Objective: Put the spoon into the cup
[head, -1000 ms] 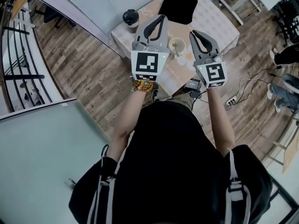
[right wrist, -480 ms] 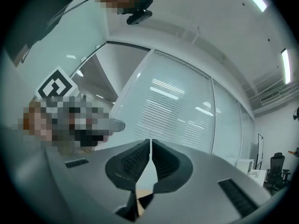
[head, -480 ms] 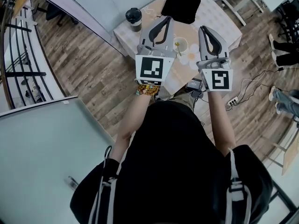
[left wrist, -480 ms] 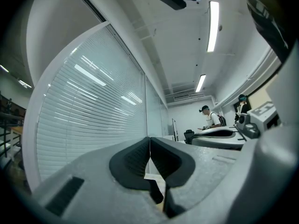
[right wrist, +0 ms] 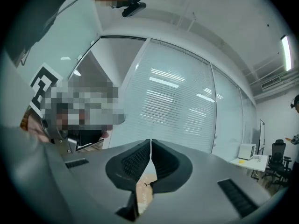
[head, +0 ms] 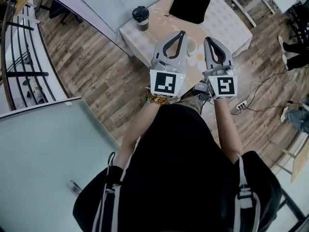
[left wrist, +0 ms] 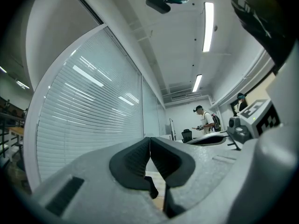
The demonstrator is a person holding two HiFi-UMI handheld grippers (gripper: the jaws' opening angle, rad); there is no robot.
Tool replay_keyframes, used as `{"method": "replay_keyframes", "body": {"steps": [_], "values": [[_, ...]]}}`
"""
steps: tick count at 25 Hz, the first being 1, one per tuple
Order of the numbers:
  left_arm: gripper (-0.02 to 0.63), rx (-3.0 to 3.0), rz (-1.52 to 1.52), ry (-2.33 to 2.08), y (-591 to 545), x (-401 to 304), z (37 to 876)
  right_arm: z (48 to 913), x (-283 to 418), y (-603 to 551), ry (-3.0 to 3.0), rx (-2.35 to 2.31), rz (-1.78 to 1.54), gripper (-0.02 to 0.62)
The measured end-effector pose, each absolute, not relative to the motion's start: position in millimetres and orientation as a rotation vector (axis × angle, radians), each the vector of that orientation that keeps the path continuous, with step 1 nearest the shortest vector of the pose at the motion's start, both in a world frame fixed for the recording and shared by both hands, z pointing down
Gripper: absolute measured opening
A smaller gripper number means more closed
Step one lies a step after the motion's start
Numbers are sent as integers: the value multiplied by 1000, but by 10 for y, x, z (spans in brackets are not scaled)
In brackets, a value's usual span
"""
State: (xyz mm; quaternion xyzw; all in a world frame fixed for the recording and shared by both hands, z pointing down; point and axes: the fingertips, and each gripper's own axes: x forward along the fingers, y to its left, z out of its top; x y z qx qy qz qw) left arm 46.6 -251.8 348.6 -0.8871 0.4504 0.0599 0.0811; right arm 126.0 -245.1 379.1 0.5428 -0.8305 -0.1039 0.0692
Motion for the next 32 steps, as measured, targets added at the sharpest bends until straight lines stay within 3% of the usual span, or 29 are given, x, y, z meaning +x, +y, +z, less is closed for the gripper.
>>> {"method": "replay_keyframes", "body": {"steps": [32], "values": [[17, -2714, 127, 1297, -2431, 437, 3742, 4105, 1090, -2355, -2516, 1597, -183, 8]]}}
